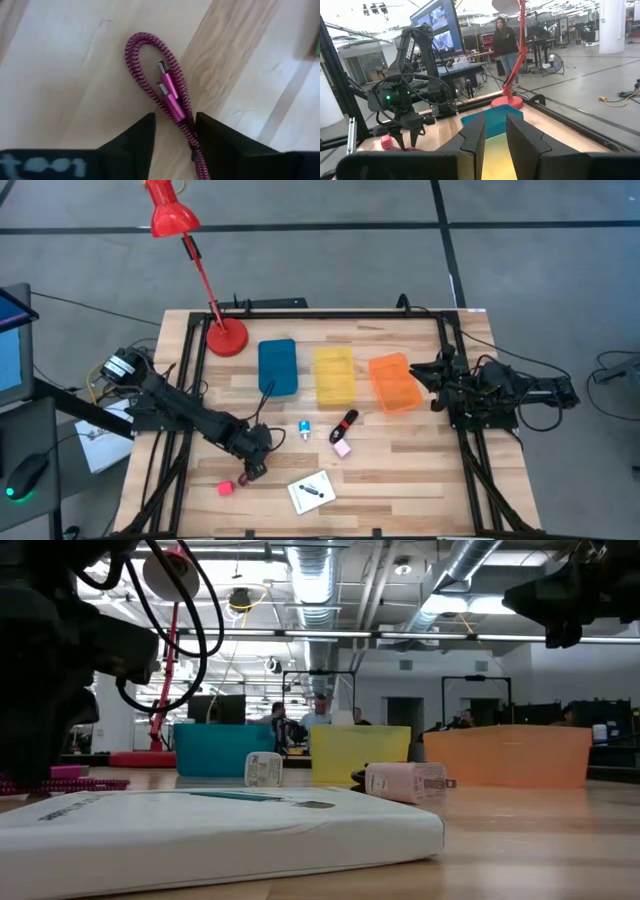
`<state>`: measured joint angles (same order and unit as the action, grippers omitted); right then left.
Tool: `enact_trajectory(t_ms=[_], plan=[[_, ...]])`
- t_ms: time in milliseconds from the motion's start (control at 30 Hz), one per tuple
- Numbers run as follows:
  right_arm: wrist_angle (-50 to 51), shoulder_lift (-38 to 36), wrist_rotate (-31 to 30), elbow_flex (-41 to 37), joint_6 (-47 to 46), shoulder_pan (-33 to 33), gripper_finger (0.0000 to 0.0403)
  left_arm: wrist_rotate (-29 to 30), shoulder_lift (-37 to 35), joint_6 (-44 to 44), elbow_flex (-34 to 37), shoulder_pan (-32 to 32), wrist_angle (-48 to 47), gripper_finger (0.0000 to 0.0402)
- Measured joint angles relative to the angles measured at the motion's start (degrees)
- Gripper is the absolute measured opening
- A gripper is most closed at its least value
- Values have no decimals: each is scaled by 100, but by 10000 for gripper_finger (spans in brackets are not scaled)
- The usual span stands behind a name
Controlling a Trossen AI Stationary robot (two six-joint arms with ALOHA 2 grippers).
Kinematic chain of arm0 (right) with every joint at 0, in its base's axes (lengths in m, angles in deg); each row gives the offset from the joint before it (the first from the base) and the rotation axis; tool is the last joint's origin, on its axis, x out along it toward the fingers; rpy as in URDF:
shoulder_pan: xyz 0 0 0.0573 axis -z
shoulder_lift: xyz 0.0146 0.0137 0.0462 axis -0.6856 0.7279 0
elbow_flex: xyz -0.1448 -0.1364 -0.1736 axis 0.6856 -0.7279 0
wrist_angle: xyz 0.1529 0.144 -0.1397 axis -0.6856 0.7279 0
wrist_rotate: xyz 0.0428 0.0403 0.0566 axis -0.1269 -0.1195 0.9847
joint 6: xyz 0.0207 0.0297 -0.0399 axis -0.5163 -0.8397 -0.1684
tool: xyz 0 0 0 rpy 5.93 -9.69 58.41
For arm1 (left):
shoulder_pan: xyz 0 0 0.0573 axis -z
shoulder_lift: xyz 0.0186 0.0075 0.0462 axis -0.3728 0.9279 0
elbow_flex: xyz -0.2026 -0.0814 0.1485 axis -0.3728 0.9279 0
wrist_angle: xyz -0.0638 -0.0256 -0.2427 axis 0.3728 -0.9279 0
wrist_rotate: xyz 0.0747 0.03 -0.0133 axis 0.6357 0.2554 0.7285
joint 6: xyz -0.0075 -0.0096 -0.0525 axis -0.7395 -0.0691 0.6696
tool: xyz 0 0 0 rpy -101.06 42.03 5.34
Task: Pick and place items into bin
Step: Put the pink charger cable into the blue bin
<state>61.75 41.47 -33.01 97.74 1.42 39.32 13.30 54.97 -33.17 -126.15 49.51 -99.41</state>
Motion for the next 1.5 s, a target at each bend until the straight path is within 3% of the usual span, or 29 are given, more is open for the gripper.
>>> enact_trajectory(t_ms=[233, 367, 500, 733, 867, 1067, 1267, 1367, 1500], plan=[[0, 0, 0, 0, 0, 0, 70, 272, -1, -322, -9, 0, -231, 15], [0, 0, 0, 0, -2, 0, 70, 545, 31, -438, -190, -66, -344, 10], [0, 0, 0, 0, -2, 0, 70, 1349, 23, -908, -982, -205, -885, 5], [-2, 0, 1, 0, -6, 0, 70, 3254, 9, -2087, -2837, -671, -3273, 3], [-2, 0, 0, 0, -100, 0, 70, 3732, 9, -2886, -3344, -1284, -3988, 2], [-2, 0, 0, 0, -195, 0, 70, 3621, 7, -3734, -3115, -2744, -3505, 1], [-2, 0, 0, 0, -197, 0, 70, 1874, 9, -3662, -2920, -4241, -2391, 2], [-2, 0, 0, 0, -197, 0, 70, 1573, 9, -3636, -2919, -4701, -1888, 8], [-2, 0, 0, 0, -197, 0, 70, 905, 55, -3227, -2852, -5055, -1949, 10]])
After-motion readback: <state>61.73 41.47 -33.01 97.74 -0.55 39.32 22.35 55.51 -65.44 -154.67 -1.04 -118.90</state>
